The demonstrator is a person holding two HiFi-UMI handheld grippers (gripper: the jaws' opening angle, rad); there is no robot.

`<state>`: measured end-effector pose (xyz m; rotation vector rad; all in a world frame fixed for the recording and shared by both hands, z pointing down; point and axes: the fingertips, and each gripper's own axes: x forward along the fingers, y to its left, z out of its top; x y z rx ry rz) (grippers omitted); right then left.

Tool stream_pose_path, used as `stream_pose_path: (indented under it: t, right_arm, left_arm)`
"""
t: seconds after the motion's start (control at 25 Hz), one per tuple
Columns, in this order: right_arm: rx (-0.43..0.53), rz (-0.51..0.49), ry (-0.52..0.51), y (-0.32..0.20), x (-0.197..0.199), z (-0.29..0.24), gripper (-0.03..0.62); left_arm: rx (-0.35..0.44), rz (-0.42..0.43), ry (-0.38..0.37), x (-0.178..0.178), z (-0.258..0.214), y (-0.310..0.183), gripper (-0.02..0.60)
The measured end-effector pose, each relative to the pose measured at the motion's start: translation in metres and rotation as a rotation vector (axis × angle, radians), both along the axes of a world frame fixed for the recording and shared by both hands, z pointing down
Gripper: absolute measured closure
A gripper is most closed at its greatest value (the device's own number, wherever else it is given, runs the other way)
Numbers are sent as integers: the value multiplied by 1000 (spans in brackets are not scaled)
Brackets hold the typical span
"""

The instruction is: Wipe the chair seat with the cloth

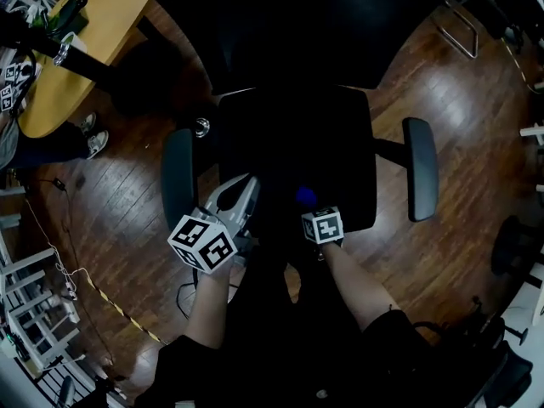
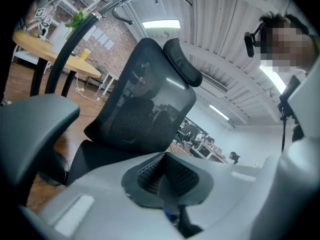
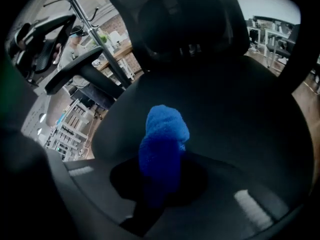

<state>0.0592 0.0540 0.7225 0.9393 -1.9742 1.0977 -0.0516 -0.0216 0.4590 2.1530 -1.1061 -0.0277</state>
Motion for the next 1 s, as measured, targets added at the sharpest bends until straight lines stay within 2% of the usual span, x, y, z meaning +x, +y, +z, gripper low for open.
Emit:
stream_pose_path:
  t: [0.28, 0.44, 0.6, 0.72, 0.84, 1.0]
  right_arm:
    - [4, 155, 99, -7, 115, -2, 554]
    - [38, 178, 139, -15, 145, -18, 554]
    - [35, 198, 155, -12, 153, -4, 554]
    - [33, 259, 59, -21, 140, -18, 554]
    - [139, 242, -41, -45, 111, -71, 554]
    - [291, 182, -207, -73, 69, -181, 554]
  left_arm:
    - [0, 78, 7, 39, 1, -3, 578]
    - [1, 98, 3, 47, 0, -3, 578]
    - [8, 89, 3, 48, -2, -3, 578]
    - [21, 88, 6, 49, -9, -3, 578]
    - [34, 103, 7, 49, -29, 0, 578]
    - [67, 102, 10, 49, -80, -1, 578]
